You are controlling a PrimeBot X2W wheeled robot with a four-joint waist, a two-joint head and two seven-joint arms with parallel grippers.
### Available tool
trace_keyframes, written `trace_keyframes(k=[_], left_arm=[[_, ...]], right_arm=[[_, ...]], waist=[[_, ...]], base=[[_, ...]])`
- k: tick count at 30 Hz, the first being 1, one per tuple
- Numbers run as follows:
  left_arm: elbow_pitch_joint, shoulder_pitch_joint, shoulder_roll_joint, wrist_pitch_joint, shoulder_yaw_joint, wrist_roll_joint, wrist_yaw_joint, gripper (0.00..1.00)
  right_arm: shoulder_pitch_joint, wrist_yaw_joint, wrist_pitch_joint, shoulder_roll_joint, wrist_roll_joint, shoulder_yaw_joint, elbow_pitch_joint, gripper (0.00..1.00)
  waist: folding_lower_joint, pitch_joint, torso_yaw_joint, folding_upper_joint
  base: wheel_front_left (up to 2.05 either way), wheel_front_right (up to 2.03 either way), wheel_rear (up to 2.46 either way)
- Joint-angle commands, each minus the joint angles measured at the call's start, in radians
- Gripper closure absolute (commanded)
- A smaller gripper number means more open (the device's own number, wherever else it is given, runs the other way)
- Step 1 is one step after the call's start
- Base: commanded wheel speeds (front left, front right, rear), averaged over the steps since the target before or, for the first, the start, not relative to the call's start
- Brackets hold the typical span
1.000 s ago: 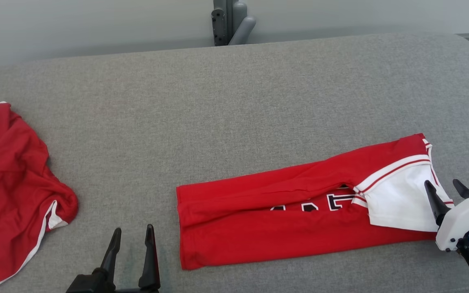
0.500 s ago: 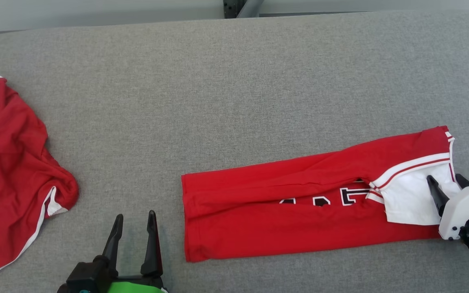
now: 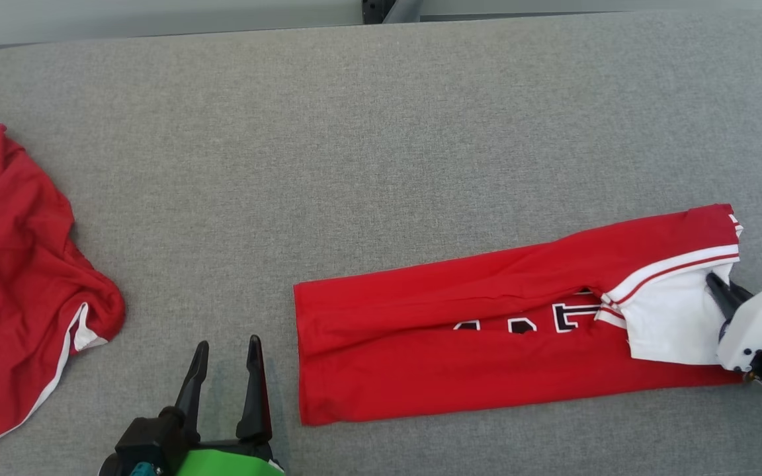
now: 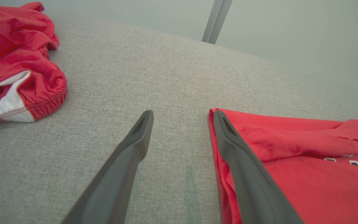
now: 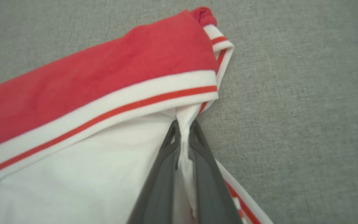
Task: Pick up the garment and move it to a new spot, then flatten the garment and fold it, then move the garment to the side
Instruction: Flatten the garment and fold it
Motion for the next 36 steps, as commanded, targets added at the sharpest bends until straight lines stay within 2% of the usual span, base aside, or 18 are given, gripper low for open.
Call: trace_keyframes(k=[1, 6, 14, 16, 19, 22, 25, 26, 27, 31, 35, 36], left_arm=[[0.006, -0.005, 0.001, -0.003, 0.003, -0.004, 0.003, 0.00], [0.011, 0.009, 0.001, -0.003, 0.003, 0.002, -0.002, 0.00], [0.013, 0.025, 0.001, -0.003, 0.011, 0.001, -0.002, 0.00], [0.013, 0.029, 0.001, -0.003, 0.009, -0.004, -0.001, 0.00], [0.011, 0.036, 0.001, -0.003, 0.010, -0.016, 0.007, 0.00], [0.011, 0.045, 0.001, -0.003, 0.004, -0.029, 0.014, 0.00], [0.024, 0.051, 0.001, -0.003, -0.005, -0.031, 0.014, 0.00], [0.024, 0.051, 0.001, -0.003, -0.005, -0.031, 0.014, 0.00], [0.030, 0.049, 0.002, -0.003, -0.009, -0.028, 0.014, 0.00], [0.043, 0.031, 0.001, -0.003, -0.017, -0.022, 0.016, 0.00], [0.059, 0.021, 0.001, -0.003, -0.030, -0.012, 0.014, 0.00], [0.066, 0.016, 0.002, -0.003, -0.039, -0.010, 0.014, 0.00]], right_arm=[[0.029, -0.004, 0.002, -0.026, 0.025, -0.007, 0.021, 1.00], [0.032, -0.004, -0.019, -0.097, 0.088, -0.044, 0.023, 1.00], [0.083, -0.003, -0.035, -0.257, 0.149, -0.165, 0.086, 1.00], [0.103, -0.003, -0.038, -0.284, 0.148, -0.165, 0.055, 1.00], [0.145, -0.003, -0.053, -0.281, 0.166, -0.148, -0.054, 1.00], [0.193, -0.003, -0.054, -0.250, 0.172, -0.113, -0.197, 1.00], [0.228, -0.003, -0.041, -0.183, 0.148, -0.070, -0.338, 1.00], [0.228, -0.003, -0.041, -0.183, 0.148, -0.070, -0.338, 1.00], [0.239, -0.003, -0.032, -0.156, 0.131, -0.053, -0.376, 1.00], [0.250, -0.003, 0.008, -0.006, 0.064, 0.003, -0.479, 1.00], [0.212, -0.003, 0.035, 0.146, -0.019, 0.035, -0.479, 1.00], [0.197, -0.003, 0.044, 0.206, -0.056, 0.049, -0.462, 1.00]], waist=[[0.0000, -0.011, -0.005, 0.0000], [0.0000, -0.036, -0.003, 0.0000], [0.0000, -0.056, 0.012, 0.0000], [0.0000, -0.062, 0.018, 0.0000], [0.0000, -0.068, 0.021, 0.0000], [0.0000, -0.073, 0.010, 0.0000], [0.0000, -0.074, -0.005, 0.0000], [0.0000, -0.074, -0.005, 0.0000], [0.0000, -0.074, -0.010, 0.0000], [0.0000, -0.066, -0.027, 0.0000], [0.0000, -0.058, -0.039, 0.0000], [0.0000, -0.055, -0.039, 0.0000]], base=[[0.00, 0.00, 0.00], [0.00, 0.00, 0.00], [0.00, 0.00, 0.00], [0.00, 0.00, 0.00], [0.00, 0.00, 0.00], [0.00, 0.00, 0.00], [0.00, 0.00, 0.00], [0.00, 0.00, 0.00], [0.00, 0.00, 0.00], [0.00, 0.00, 0.00], [0.00, 0.00, 0.00], [0.00, 0.00, 0.00]])
